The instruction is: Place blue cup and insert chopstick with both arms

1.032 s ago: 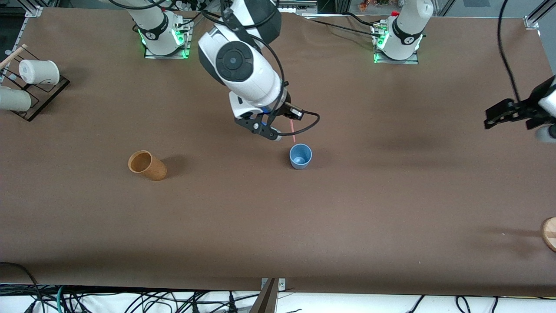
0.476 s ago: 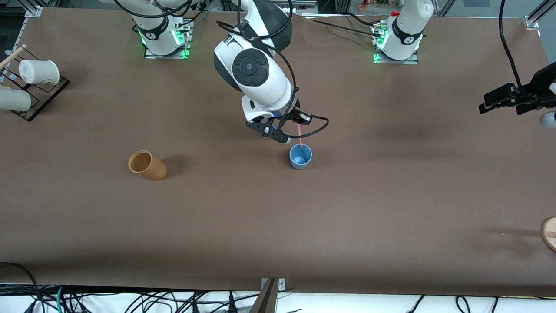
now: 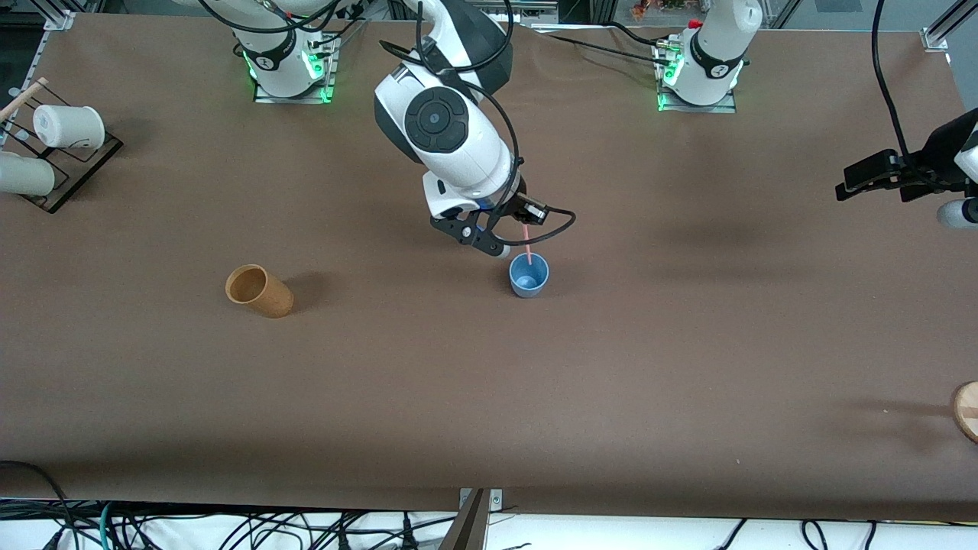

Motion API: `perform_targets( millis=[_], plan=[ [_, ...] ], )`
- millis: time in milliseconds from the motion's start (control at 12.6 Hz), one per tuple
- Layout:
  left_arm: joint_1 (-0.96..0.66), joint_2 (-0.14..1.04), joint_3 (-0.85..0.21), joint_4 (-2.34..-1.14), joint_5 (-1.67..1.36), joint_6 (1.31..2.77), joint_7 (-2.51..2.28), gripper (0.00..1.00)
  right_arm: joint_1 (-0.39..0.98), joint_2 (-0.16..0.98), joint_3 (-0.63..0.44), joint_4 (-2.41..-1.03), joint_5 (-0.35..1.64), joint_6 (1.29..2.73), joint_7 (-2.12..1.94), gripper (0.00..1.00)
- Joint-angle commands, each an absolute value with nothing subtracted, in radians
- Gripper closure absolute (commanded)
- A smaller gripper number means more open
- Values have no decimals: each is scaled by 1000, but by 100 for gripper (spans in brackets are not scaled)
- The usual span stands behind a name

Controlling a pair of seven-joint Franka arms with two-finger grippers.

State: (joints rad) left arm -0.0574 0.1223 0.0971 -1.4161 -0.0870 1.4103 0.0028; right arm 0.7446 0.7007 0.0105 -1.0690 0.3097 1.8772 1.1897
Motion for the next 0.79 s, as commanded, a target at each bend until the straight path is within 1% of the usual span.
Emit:
perform_targets(
  millis=[0,79,159,476,635,714],
  plan=[
    [-63,104,94,-1434,-106,1416,-11,0,755,741,3,-1023,281,1897,1201,63],
    [-64,104,92,-1433,-107,1416,-9,0,752,741,3,-1023,270,1904,1198,17],
    [-64,104,92,-1434,-107,1416,-9,0,741,736,5,-1023,264,1896,1197,0],
    [-64,114,92,-1427,-107,1416,-8,0,631,671,15,-1025,259,1832,1155,0],
    [-64,115,92,-1427,-107,1416,-9,0,569,609,14,-1049,253,1784,1048,0],
    [-64,115,92,-1427,-107,1416,-9,0,525,557,14,-1095,233,1749,976,0]
  ],
)
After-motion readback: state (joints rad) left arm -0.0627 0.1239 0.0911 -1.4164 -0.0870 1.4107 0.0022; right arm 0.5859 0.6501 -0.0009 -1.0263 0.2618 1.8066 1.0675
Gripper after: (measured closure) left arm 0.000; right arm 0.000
